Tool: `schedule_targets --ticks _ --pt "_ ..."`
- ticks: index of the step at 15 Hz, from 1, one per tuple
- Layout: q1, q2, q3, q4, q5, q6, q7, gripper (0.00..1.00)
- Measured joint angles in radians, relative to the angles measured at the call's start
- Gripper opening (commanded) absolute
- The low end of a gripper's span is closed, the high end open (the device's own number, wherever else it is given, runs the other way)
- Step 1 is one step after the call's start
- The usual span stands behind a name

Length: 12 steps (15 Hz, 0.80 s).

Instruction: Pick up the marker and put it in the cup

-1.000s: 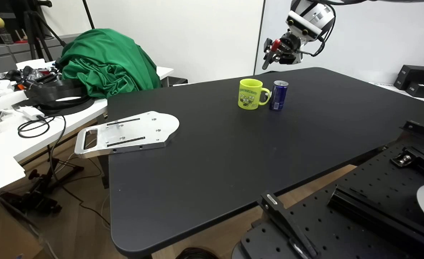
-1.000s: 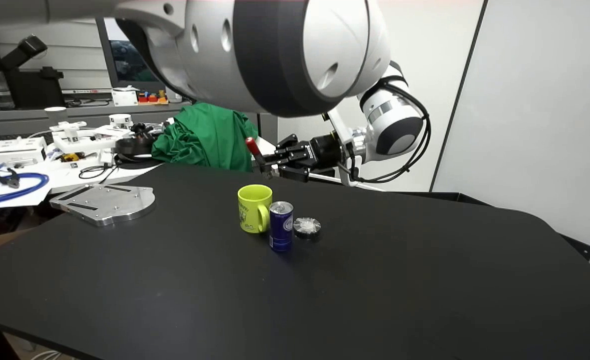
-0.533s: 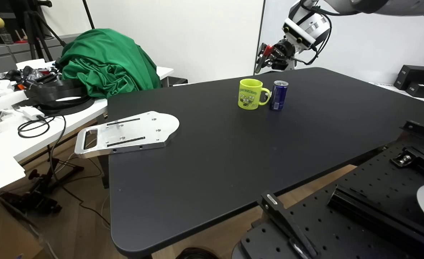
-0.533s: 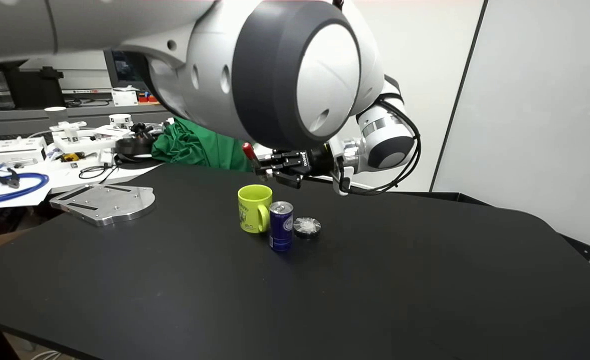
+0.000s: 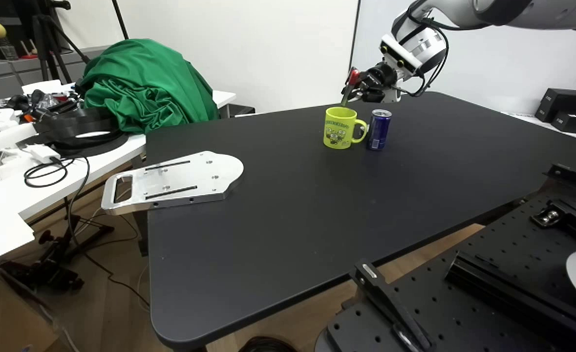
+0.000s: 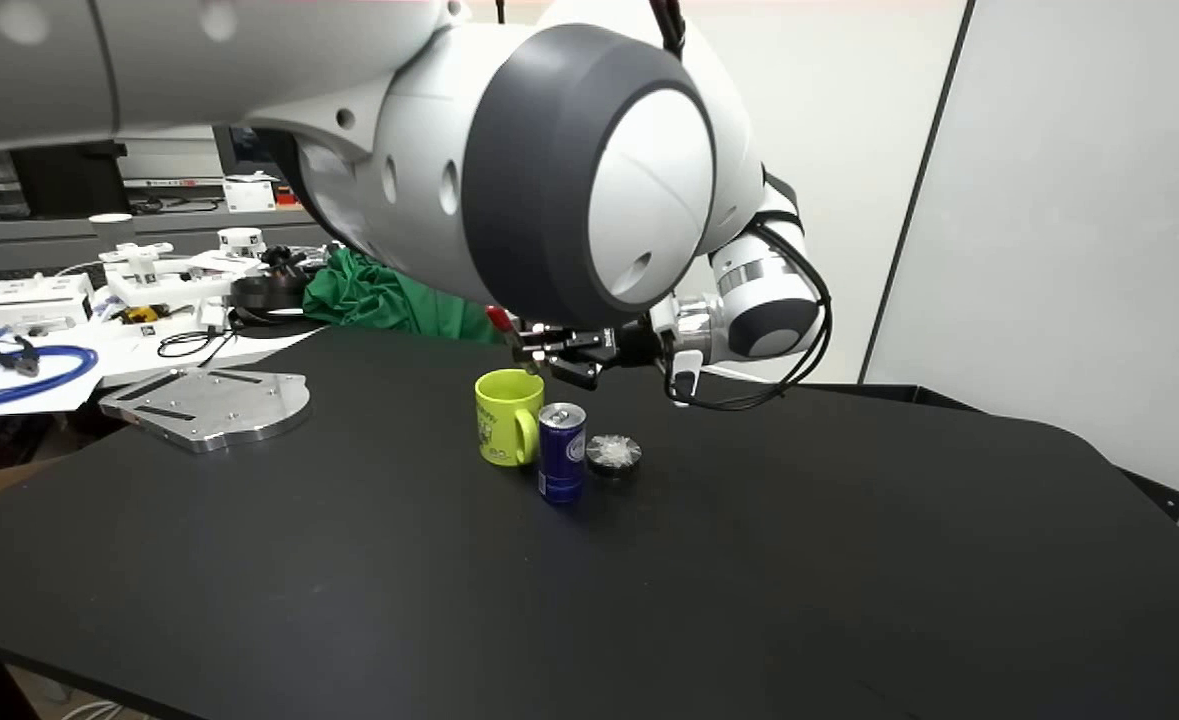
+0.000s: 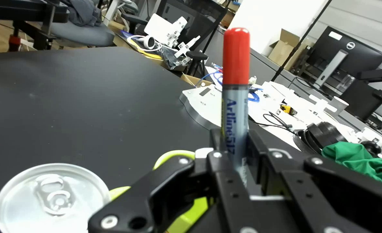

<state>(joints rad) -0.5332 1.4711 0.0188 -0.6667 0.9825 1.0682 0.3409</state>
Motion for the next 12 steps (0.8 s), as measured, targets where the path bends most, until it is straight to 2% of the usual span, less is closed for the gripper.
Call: schedule_targets --ticks 12 --pt "0.003 0.0 0.013 -0.023 0.02 0.035 0.077 0.05"
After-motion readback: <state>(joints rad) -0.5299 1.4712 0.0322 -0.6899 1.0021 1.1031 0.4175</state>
